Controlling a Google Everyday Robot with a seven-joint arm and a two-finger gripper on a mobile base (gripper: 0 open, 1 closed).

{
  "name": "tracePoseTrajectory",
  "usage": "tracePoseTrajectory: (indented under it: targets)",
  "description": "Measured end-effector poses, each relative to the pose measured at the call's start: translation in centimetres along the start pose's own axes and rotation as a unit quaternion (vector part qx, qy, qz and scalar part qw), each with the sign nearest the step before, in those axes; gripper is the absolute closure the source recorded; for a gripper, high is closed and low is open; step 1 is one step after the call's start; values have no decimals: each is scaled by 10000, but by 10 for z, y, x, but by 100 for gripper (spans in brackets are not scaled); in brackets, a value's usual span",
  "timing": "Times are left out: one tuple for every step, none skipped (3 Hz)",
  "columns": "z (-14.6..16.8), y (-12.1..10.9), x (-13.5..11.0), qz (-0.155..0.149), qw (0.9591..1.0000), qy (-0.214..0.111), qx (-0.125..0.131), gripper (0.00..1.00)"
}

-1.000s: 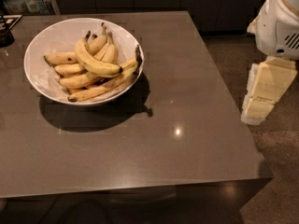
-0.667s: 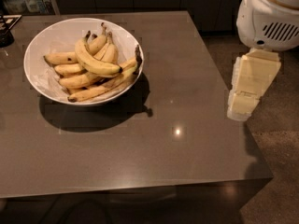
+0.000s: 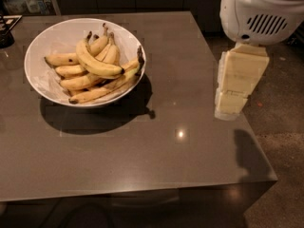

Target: Pick banana from white bowl

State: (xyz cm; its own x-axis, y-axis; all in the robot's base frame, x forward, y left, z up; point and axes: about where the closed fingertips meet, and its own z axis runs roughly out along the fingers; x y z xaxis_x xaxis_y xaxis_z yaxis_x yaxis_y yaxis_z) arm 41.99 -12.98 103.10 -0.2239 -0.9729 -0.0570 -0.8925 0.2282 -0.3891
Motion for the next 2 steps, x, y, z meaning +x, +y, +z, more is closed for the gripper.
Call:
tracePoseTrajectory:
  targets:
    - [-6, -5, -31, 113, 9999, -99, 7, 0]
    - [-3, -13, -73, 317, 9992, -222, -127, 0]
